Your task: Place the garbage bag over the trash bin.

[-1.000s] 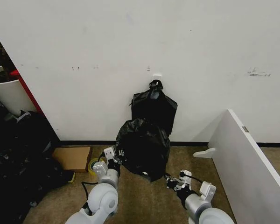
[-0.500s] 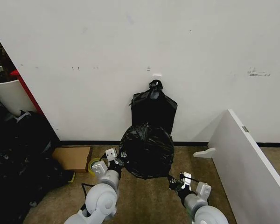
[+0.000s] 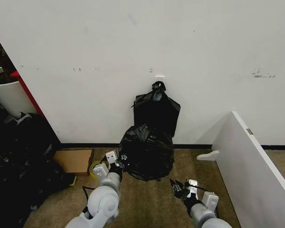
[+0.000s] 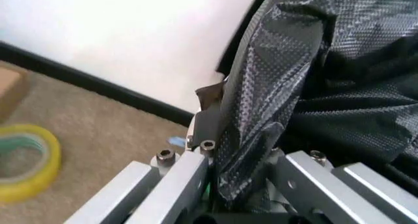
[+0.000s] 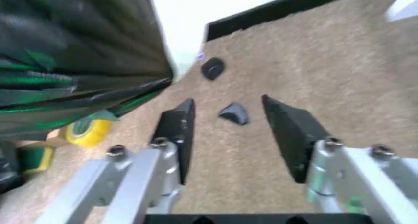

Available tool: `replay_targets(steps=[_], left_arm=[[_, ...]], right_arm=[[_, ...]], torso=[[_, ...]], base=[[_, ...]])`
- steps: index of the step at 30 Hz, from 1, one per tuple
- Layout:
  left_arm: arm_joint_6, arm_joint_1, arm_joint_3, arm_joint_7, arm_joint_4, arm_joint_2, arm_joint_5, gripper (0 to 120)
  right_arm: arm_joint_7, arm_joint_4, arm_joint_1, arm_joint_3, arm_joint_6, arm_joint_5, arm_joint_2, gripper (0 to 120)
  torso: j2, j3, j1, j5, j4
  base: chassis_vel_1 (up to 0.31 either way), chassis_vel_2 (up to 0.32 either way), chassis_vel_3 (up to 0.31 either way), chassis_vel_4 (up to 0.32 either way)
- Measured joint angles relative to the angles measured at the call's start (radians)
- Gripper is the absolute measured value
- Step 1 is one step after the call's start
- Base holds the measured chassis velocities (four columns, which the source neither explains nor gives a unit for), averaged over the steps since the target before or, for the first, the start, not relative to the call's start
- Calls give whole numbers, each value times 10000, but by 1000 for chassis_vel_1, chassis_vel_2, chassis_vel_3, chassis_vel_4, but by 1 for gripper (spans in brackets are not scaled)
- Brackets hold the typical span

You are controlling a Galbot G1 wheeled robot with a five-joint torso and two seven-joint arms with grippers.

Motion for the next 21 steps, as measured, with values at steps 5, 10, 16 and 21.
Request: replay_targets(steps=[5,10,16,21], left_arm=[[-270,65,59,111,204,6,787,0],[-603,124,295,315,498,-65,2084,0],[-989,68,698,567,912,-208,3254,0],[-1132,-89,1166,711,1117,-217,3804,0]], right_arm=[[361,837,-414,376,91,-59,-49,59],[381,2362,-824,110,122,-618,-310,67],[536,2897,-260,-1138,-131,-1216,-534,46],[923,2510,303,-1930,-256,-1604,-540,27]], torso=[[0,0,0,1,1],[0,0,0,-3,0],[0,0,0,0,2],[0,0,0,-1,-5]], base=[[0,0,0,0],[0,0,0,0],[0,0,0,0],[0,0,0,0]])
